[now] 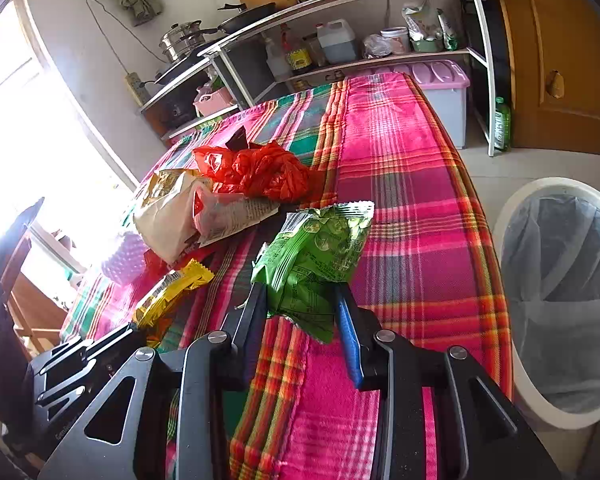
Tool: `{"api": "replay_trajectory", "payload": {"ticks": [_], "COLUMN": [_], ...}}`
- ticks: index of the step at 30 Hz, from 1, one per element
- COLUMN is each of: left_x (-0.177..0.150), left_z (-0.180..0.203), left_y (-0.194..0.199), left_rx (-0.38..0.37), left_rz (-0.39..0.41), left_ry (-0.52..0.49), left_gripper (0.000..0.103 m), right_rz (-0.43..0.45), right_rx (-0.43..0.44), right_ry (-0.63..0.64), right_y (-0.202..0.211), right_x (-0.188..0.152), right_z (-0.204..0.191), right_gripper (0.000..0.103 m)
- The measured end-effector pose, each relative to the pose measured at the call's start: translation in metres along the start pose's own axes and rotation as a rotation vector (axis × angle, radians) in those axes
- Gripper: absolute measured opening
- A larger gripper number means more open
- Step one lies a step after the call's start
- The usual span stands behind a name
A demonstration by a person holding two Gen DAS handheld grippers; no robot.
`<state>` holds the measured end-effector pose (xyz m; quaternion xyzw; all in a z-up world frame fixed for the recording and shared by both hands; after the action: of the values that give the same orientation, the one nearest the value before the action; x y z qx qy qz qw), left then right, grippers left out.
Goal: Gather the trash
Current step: 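Carry both items over the white bin and open both tools to drop them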
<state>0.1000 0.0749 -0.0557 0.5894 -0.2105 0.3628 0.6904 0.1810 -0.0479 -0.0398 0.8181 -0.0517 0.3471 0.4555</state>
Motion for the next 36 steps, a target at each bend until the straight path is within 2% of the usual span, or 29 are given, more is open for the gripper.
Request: {"api": "replay_trajectory", "payload": {"ticks": [9, 21, 27, 36], "left_x": [0.008, 0.034, 0.045, 0.042], "left_z": [0.04, 0.137, 0.182, 0.226], "left_y": [0.003, -0.032, -0.059, -0.099], "left_rx": [-0.051, -0.202, -0.275, -0.327], "left_rz": [0.008, 0.0, -0.029, -0.107], "left_ry": [-0.058, -0.163, -0.199, -0.222], "left_gripper": [0.008, 0.008, 0.008, 0.009], "right_rz": [0.054, 0.112, 0.101, 0.058], "right_rx": [-0.047, -0.197, -0.241, -0.267], "right_ry": [-0.044, -0.189, -0.249, -0.306], "right_y": [0.041, 0.094, 0.1, 0.097], "right_x": [-0.015, -0.034, -0.044, -0.06], "right_z": [0.029, 0.122, 0.159, 0.194], "right_gripper": [0.035, 0.035, 0.035, 0.037]}}
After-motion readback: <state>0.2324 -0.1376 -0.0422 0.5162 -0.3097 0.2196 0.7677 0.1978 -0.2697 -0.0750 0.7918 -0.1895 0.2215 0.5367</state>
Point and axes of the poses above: each gripper's, at about its wrist camera, not at the fingertips, and y roughly against the way its jaws point, z to its right, x to its top, the point moved 6 cm from there along -y, roughly the way its jaws point, and after that the axes turned 5 degrees about y, right-handed, at the moved point
